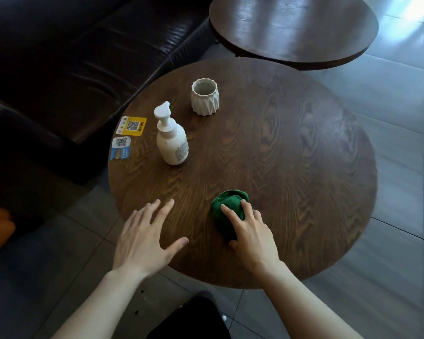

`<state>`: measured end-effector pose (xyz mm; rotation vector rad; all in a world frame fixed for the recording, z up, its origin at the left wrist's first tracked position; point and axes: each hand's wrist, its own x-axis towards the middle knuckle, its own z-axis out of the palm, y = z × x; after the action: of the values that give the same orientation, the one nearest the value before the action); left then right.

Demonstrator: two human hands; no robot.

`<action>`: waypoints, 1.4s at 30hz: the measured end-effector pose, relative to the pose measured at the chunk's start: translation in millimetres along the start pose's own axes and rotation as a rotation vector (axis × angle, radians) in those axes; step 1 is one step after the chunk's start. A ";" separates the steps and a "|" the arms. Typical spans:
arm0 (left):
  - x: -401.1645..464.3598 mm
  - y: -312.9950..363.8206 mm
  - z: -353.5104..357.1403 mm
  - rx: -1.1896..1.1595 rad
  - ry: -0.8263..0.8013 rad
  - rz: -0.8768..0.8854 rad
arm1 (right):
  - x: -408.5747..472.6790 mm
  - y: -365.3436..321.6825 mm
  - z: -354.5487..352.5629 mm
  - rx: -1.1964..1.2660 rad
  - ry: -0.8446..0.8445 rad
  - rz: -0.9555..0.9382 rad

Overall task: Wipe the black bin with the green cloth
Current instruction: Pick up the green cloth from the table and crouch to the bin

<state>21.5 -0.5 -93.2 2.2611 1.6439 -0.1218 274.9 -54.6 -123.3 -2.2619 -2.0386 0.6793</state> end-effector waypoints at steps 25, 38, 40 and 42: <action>41.8 52.8 21.2 -0.140 -0.010 0.258 | -6.4 -5.5 10.5 0.150 0.114 -0.131; -2.6 23.9 -47.5 -0.119 0.112 0.186 | -19.5 -65.8 -34.1 0.155 0.268 -0.231; -18.0 18.1 -62.3 -0.109 0.138 0.162 | -27.1 -80.6 -45.3 0.146 0.272 -0.266; -34.4 12.4 -76.7 -0.097 0.170 0.140 | -35.5 -95.7 -56.4 0.137 0.285 -0.295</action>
<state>11.9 -10.4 -9.3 2.3581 1.5284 0.1843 201.5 -59.3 -32.8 -1.8115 -2.0526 0.4316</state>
